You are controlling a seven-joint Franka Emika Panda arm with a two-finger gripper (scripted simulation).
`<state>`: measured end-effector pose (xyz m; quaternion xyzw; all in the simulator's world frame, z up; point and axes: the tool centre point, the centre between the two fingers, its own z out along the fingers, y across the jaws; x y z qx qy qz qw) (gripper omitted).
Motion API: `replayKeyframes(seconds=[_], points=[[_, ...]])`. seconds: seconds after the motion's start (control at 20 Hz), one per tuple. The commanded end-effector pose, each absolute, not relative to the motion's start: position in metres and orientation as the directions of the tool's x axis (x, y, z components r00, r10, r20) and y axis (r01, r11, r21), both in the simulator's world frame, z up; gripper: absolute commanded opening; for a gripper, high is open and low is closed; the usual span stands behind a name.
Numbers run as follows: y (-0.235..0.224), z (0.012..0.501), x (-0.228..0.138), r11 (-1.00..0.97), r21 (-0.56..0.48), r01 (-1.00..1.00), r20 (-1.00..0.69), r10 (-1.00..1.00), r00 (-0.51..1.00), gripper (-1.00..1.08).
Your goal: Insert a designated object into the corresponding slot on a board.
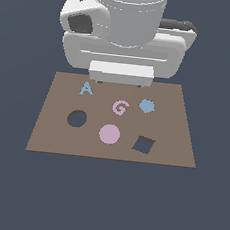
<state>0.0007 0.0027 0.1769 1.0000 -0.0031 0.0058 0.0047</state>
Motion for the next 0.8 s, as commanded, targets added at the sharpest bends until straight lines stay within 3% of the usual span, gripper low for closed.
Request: replayKeyframes(seconds=[0.0, 0.75], points=[[0.003, 0.177, 0.001, -1.0, 0.009, -0.006, 0.012, -0.006, 1.0, 1.0], [-0.004, 0.132, 0.028, -0.999, 0.006, 0.052, 0.007, 0.052, 0.999, 1.0]])
